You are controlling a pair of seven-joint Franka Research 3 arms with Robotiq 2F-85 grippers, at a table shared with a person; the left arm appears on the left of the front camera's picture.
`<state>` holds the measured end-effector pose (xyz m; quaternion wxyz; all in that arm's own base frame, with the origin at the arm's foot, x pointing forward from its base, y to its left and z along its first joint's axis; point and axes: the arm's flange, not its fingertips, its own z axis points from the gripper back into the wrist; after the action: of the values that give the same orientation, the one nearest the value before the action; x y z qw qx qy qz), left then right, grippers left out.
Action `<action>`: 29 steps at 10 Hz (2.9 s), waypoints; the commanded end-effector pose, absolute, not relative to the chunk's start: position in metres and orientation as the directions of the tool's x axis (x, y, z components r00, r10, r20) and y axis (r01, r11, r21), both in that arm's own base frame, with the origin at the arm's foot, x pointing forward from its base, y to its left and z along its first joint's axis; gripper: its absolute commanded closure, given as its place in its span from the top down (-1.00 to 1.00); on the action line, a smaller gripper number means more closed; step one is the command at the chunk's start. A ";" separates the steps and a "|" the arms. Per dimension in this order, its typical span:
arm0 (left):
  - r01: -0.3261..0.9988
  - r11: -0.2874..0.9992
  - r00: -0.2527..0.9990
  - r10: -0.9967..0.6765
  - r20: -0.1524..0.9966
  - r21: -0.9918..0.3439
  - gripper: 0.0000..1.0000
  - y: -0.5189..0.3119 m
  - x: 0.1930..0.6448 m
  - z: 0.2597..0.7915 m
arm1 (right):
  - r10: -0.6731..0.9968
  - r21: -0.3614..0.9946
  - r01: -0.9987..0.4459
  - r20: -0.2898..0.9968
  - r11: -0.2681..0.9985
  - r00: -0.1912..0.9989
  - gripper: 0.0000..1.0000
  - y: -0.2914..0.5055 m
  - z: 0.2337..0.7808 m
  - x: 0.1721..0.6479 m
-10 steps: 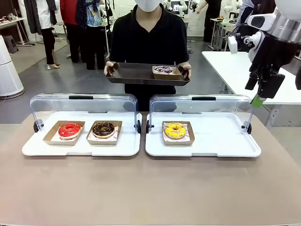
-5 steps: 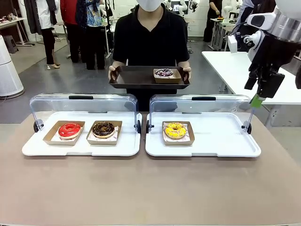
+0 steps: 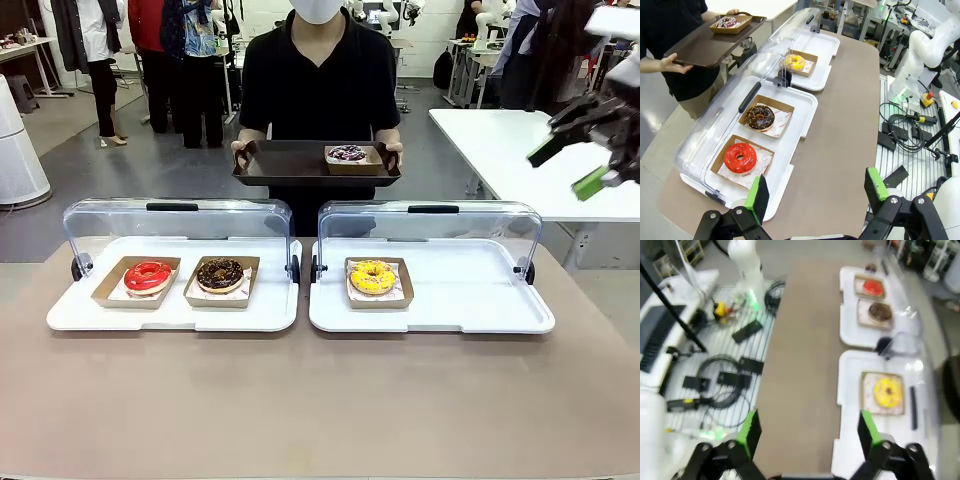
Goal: Provide the desired donut to the person.
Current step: Place the picked Paper togo box onto the Handle tray extended by the person, then pick up and lift the Paper togo box containing the Donut pointed at by the person.
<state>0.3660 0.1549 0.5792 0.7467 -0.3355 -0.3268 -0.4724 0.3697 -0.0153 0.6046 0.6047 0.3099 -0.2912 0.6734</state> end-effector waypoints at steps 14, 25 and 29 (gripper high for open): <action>0.926 0.326 0.336 -0.484 0.808 -0.190 1.00 0.154 0.365 0.581 | 0.461 0.072 -0.979 0.874 0.188 0.153 1.00 -0.174 0.542 0.364; 0.926 0.326 0.336 -0.484 0.808 -0.190 1.00 0.154 0.365 0.581 | 0.461 0.072 -0.979 0.874 0.188 0.153 1.00 -0.174 0.542 0.364; 0.926 0.326 0.336 -0.484 0.808 -0.190 1.00 0.154 0.365 0.581 | 0.461 0.072 -0.979 0.874 0.188 0.153 1.00 -0.174 0.542 0.364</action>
<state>0.3660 0.1548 0.5793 0.7466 -0.3355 -0.3268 -0.4725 0.3661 -0.1757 0.5447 0.6742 0.3430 -0.3728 0.5374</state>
